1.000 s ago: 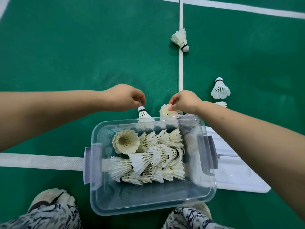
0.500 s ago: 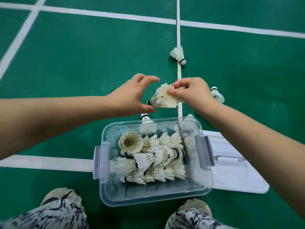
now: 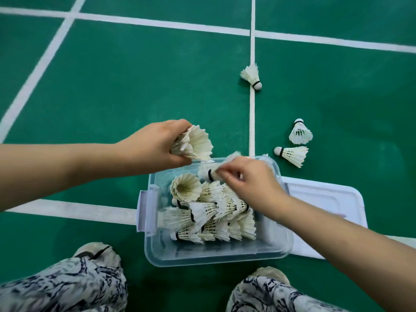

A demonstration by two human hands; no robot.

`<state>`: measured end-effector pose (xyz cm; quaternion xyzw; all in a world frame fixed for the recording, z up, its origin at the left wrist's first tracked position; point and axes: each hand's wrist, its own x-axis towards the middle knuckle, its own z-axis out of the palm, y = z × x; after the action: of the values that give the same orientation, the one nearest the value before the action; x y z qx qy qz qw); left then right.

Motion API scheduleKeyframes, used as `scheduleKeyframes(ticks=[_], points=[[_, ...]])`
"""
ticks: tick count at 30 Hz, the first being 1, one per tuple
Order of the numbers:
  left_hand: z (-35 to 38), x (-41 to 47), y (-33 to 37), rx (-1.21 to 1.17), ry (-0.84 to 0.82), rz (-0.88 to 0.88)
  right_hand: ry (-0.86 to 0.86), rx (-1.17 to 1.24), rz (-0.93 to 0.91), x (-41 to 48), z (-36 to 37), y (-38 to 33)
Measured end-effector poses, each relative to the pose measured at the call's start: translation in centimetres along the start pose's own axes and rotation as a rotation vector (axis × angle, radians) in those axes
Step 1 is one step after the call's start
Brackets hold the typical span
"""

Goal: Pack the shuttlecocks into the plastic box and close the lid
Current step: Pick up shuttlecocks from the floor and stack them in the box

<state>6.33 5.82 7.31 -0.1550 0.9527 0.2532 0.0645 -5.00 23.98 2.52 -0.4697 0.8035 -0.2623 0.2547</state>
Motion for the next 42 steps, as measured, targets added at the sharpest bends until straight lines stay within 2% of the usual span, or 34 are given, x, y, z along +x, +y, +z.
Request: scheduleKeyframes(ticks=[2,11,16,21,24,29,32,34,37,40,42], points=[[0.3,-0.5,-0.6,-0.010,-0.046,-0.025,-0.110,-0.076,-0.078,0.0,2.0,-0.1],[0.9,-1.0,-0.6,-0.057,-0.068,-0.017,-0.332,-0.331,-0.306,1.6,5.9,0.6],[2.0,-1.6,-1.3,-0.049,-0.141,-0.024,-0.433,-0.376,-0.227,1.9,6.2,2.0],[3.3,-2.3,-1.4,-0.015,-0.248,0.013,-0.511,-0.320,-0.179,1.9,5.6,2.3],[3.6,-2.4,-1.3,0.017,-0.281,0.009,-0.462,-0.235,-0.181,1.4,4.7,2.0],[4.4,-2.5,-1.0,0.024,-0.321,0.001,-0.266,-0.142,-0.125,0.0,3.1,1.3],[4.6,-2.0,-0.4,0.005,-0.291,-0.002,-0.131,-0.022,-0.138,-0.6,2.3,0.4],[4.5,-1.6,0.2,-0.033,-0.249,-0.010,-0.101,0.017,-0.198,-1.1,2.0,0.0],[4.5,-1.1,1.2,-0.063,-0.216,0.000,-0.073,-0.054,-0.289,-1.8,2.2,-0.5],[4.9,-1.0,1.8,-0.083,-0.217,0.001,0.006,-0.074,-0.223,-2.0,2.4,0.0],[5.2,-0.9,1.8,-0.096,-0.232,-0.027,0.127,-0.108,-0.193,-2.1,2.5,0.6]])
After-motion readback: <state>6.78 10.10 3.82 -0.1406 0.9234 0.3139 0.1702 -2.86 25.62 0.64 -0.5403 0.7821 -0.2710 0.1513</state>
